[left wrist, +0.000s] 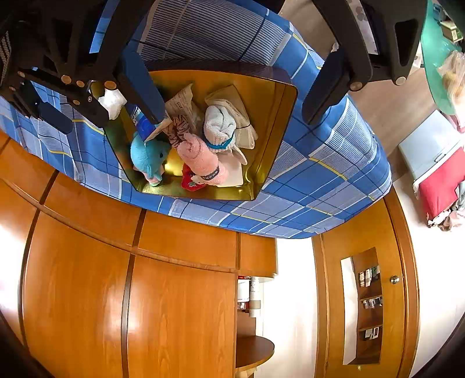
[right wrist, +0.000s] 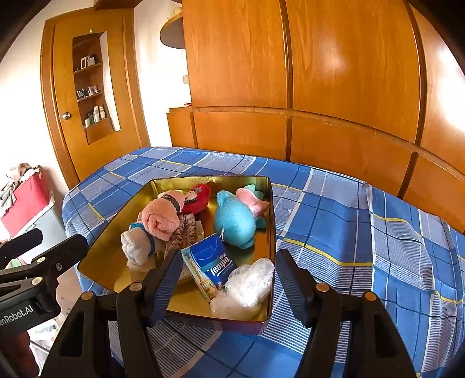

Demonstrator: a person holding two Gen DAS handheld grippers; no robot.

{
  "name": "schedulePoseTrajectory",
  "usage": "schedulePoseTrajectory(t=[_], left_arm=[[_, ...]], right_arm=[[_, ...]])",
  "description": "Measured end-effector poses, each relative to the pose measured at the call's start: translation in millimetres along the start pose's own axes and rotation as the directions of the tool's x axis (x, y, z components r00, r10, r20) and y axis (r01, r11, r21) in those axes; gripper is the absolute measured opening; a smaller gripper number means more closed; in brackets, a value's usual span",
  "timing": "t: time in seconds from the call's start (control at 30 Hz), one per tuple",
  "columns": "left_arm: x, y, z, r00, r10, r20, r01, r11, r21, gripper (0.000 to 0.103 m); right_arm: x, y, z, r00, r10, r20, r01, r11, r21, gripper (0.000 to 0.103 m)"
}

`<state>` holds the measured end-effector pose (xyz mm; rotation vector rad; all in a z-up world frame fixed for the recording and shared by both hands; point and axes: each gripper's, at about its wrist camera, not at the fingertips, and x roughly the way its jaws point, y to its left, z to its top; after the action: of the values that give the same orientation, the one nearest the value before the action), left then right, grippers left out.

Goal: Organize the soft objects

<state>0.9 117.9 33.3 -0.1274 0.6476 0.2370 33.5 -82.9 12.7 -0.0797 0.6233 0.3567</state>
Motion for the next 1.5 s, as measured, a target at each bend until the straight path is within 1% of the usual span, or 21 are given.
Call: schedulePoseTrajectory(t=[1.5], left_arm=[[1.4, 3.3, -3.7, 1.000, 0.014, -0.017, -0.014, 1.000, -0.010, 0.097]], right_arm=[[-1.8, 0.0, -2.9, 1.000, -0.004, -0.005, 0.004, 1.000, 0.011, 0.067]])
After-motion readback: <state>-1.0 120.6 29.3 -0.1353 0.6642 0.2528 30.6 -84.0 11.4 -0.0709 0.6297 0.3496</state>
